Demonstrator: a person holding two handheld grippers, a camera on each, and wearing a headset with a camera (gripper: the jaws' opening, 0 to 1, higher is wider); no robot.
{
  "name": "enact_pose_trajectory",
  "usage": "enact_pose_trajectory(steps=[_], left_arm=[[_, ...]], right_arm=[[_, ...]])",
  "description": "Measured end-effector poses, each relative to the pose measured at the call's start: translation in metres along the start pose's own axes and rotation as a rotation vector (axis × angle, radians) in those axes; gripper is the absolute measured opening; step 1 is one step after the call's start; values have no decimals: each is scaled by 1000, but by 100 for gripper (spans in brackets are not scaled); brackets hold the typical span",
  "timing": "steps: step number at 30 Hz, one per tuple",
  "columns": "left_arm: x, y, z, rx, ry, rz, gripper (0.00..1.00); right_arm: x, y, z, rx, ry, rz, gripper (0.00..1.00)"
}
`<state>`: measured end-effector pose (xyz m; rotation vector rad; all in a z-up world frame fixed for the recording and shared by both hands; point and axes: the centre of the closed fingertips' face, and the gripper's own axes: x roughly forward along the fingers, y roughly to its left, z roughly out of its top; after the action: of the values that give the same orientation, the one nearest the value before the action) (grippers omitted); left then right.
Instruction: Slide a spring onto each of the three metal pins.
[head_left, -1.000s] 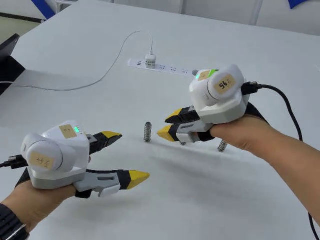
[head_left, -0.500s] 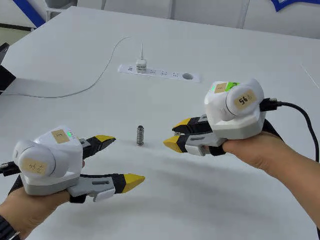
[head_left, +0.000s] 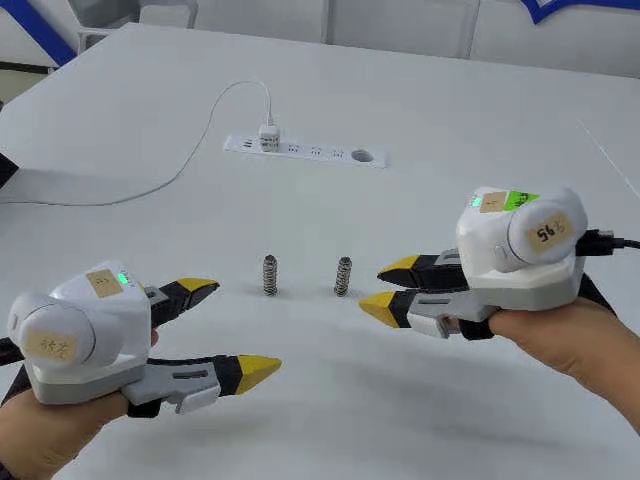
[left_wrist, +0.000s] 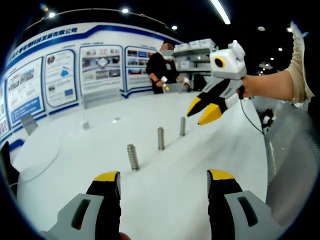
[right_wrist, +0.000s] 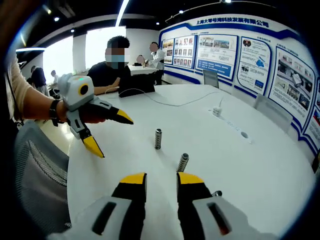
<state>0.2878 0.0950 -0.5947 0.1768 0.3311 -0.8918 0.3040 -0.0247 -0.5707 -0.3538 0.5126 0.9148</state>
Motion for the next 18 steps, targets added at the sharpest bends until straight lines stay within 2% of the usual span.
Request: enact_pose_trajectory(steps=[18], left_arm=[[1, -2, -2, -2, 13, -3, 73]], right_arm=[[-50, -30, -34, 82, -19, -117, 27]])
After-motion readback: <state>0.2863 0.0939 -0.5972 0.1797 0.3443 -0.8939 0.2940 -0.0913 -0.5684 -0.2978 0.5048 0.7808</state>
